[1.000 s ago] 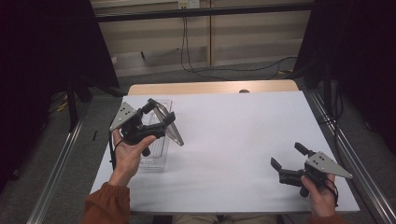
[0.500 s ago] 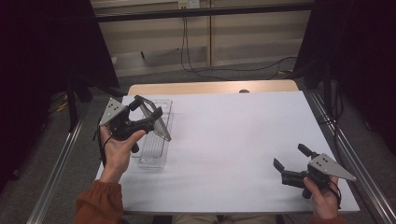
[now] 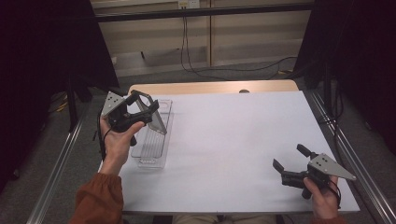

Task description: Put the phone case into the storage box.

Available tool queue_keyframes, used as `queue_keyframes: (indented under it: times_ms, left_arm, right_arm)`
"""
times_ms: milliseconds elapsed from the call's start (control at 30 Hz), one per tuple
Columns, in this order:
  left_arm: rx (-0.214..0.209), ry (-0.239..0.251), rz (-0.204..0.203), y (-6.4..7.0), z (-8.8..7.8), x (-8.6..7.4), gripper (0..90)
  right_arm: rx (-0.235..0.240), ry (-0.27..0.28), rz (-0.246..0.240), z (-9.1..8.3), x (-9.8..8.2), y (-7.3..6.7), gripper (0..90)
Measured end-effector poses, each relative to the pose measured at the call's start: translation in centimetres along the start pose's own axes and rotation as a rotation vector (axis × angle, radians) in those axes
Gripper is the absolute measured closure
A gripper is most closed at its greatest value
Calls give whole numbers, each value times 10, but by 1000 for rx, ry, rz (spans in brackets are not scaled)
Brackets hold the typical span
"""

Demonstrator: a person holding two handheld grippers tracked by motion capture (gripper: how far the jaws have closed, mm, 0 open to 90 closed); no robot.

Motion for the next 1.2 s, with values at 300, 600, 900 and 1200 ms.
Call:
queue_keyframes:
  times_ms: [300, 600, 900, 1200]
  left_arm:
    - [69, -28, 38, -13, 15, -1, 115]
    - [122, -10, 55, -31, 32, 1, 114]
    - [143, -7, 48, -39, 48, 0, 114]
    - [191, -10, 43, -46, 63, -4, 114]
  right_arm:
    - [-5, 10, -17, 0, 0, 1, 0]
    - [8, -6, -10, 2, -2, 0, 0]
    - [4, -6, -13, 2, -2, 0, 0]
    - [7, -4, -13, 2, -2, -1, 0]
Point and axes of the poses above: each handheld gripper's, and its own axes: z roughly forward along the jaws, x roughly out of its top, y roughly to its right, the point moved 7 cm from there along z, roughly forward along the jaws, and after that the axes turned 3 degrees about -x, right-handed, at the moved point
